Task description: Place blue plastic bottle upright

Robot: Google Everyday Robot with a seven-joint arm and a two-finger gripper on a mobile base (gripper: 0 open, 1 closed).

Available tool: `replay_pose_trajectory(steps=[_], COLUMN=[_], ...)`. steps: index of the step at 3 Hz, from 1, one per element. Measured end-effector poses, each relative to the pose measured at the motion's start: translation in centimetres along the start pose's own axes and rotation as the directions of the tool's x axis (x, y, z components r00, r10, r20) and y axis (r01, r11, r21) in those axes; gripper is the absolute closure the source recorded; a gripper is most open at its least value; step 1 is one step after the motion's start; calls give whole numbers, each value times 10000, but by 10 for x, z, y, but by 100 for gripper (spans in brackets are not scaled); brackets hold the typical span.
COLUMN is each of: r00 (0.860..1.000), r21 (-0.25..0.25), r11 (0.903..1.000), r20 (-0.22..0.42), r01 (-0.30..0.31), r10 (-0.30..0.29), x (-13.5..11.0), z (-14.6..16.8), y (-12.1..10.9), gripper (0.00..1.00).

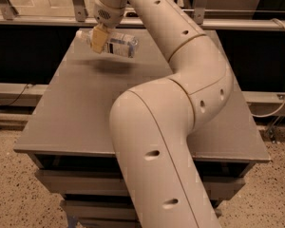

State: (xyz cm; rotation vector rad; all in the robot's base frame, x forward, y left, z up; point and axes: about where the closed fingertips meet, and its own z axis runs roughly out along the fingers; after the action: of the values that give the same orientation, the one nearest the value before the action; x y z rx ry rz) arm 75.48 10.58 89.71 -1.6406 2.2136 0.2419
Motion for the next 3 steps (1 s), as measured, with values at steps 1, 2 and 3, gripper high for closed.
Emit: replay_pose_trajectory(steps=[1,2,3], r00=[9892,9409,8702], r21=[110,-18,-271], r11=[9987,9933,9917], r20=[1387,3205,4769], r01=[-495,-1152,-1259], r10=[475,1097,1235], x=[5,27,46], z=[-48,-88,-109], y=[2,8,28], gripper=[100,100,100])
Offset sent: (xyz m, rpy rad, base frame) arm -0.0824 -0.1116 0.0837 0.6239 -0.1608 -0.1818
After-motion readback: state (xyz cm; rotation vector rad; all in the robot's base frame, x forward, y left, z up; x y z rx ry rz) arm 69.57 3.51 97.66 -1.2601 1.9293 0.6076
